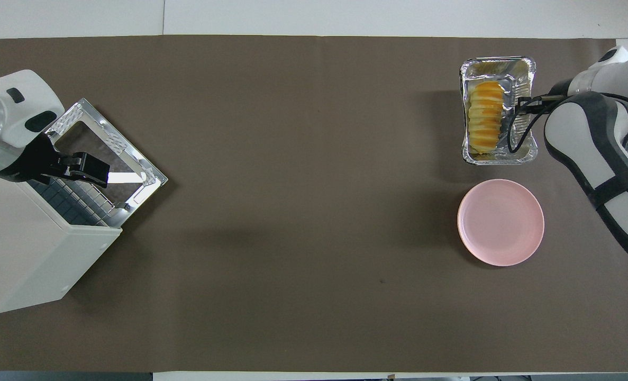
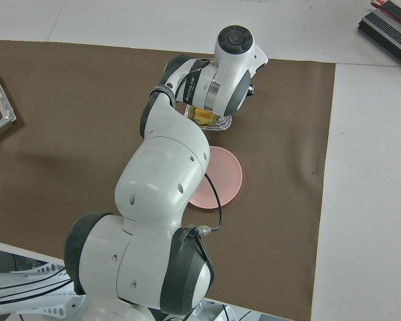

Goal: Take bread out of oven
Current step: 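Grasp the bread slices inside the tray with the right gripper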

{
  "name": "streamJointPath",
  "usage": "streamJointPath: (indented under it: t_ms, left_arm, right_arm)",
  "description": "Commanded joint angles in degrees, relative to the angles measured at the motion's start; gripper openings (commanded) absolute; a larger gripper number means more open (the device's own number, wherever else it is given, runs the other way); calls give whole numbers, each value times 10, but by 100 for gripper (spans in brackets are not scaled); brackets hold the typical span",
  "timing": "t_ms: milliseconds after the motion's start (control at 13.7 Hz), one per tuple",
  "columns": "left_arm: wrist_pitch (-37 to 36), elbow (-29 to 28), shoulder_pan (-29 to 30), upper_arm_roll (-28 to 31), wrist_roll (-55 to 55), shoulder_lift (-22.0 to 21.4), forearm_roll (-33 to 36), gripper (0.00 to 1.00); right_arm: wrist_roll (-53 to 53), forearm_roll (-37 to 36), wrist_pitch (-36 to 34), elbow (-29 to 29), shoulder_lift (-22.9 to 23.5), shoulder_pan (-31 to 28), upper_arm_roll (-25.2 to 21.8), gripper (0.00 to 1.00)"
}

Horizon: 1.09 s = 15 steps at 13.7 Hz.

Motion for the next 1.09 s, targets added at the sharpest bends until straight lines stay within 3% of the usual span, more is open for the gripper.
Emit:
streamJointPath:
  t_ms: [0,1020]
  left_arm:
    - [5,-1,-6,5,-9,-6,-6,100]
    - [4,-2,3,7,-9,-13,-6,100]
  right_arm:
    - [-55,16,-5,-9,6,-13,6,0]
    - [-90,17,9,-70,-12,-27,6,0]
